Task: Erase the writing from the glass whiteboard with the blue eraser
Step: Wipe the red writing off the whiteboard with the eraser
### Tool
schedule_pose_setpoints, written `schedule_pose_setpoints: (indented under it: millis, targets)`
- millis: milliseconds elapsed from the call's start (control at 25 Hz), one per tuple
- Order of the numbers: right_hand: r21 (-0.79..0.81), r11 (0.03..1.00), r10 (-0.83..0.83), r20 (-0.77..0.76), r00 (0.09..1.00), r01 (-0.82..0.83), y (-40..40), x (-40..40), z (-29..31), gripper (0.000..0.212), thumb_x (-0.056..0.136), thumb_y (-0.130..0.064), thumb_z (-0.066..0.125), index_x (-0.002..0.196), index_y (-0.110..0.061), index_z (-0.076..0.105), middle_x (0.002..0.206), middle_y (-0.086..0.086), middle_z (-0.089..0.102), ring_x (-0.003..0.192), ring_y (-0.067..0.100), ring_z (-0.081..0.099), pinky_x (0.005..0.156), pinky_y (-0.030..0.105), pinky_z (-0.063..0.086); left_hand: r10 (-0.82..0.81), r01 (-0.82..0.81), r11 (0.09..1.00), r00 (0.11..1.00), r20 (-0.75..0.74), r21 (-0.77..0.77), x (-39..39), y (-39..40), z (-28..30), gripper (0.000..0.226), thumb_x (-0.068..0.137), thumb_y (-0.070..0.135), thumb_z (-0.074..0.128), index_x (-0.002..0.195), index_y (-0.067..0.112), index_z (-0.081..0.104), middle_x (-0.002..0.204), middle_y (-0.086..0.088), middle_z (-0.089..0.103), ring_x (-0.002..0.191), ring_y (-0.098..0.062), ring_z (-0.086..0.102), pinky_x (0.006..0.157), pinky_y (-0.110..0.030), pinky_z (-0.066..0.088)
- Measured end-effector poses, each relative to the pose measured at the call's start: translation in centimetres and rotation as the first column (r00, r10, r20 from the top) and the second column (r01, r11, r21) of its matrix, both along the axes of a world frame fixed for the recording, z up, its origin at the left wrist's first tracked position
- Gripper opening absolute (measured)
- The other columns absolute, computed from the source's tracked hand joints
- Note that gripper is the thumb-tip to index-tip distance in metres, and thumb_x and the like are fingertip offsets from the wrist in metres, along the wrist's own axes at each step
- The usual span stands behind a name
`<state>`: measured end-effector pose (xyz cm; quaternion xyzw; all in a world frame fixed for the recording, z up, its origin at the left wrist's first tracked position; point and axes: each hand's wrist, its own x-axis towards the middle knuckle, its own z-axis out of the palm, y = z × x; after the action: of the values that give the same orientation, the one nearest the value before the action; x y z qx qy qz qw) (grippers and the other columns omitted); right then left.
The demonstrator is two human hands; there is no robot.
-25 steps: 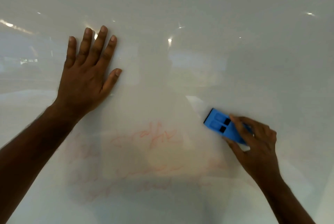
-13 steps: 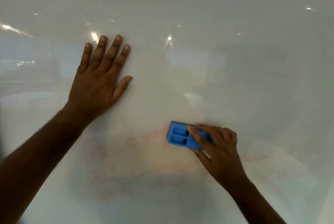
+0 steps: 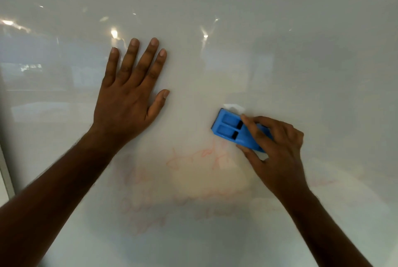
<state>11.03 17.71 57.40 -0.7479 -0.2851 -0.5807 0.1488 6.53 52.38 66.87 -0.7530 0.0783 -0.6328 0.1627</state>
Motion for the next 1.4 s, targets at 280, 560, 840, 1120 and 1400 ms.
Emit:
schedule_pose_setpoints:
  millis: [280,560,840,1120,1400]
  targets:
    - [-0.271,0.959,-0.07,0.056,0.996,0.083,0.4,-0.5,-6.1,0.065,0.09,-0.034,0.069,0.151,-0.034,0.046,0.136,-0.001,0.058,0.116,0.024,0.053,0.094,0.05,0.04,-0.009,0.009,1.0,1.0,0.006,-0.001,-0.1,0.0,-0.2,0.068,0.118,0.047,0.033,0.175,0.013,0.018,0.183,-0.009,0.015,0.169,-0.036,0.012,0.137,-0.058,0.01]
    - [-0.061,0.992,-0.107,0.009,0.994,0.108,-2.3,0.0,-2.5,0.065,0.092,-0.041,0.066,0.152,-0.032,0.044,0.134,0.002,0.057,0.112,0.03,0.057,0.093,0.05,0.038,0.0,0.0,1.0,1.0,0.005,-0.008,-0.1,-0.1,-0.4,0.069,0.118,0.047,0.033,0.175,0.014,0.016,0.183,-0.008,0.013,0.17,-0.035,0.01,0.137,-0.059,0.011]
    - [-0.098,0.995,-0.014,0.035,0.999,0.017,4.9,-1.5,-1.5,0.066,0.09,-0.036,0.071,0.151,-0.036,0.047,0.134,0.0,0.06,0.114,0.027,0.055,0.094,0.05,0.039,-0.015,0.015,1.0,1.0,0.0,-0.011,-0.1,0.0,-0.4,0.069,0.117,0.047,0.034,0.175,0.013,0.017,0.183,-0.009,0.014,0.169,-0.035,0.011,0.137,-0.059,0.011]
    - [-0.272,0.953,-0.113,0.083,0.99,0.131,-0.1,-1.1,-7.5,0.063,0.09,-0.031,0.068,0.15,-0.033,0.048,0.135,0.001,0.061,0.113,0.026,0.056,0.092,0.051,0.04,0.001,-0.001,1.0,1.0,-0.003,-0.009,-0.2,0.1,-0.4,0.069,0.117,0.048,0.032,0.175,0.014,0.017,0.183,-0.008,0.014,0.17,-0.034,0.011,0.137,-0.058,0.011]
    - [-0.042,0.998,-0.052,0.029,0.998,0.054,4.7,-1.6,-0.9,0.064,0.09,-0.04,0.07,0.15,-0.035,0.047,0.135,0.0,0.058,0.115,0.027,0.053,0.095,0.05,0.038,0.001,-0.001,1.0,1.0,0.0,-0.012,-0.1,0.1,-0.4,0.069,0.117,0.047,0.034,0.175,0.013,0.018,0.183,-0.009,0.016,0.17,-0.035,0.011,0.137,-0.059,0.012]
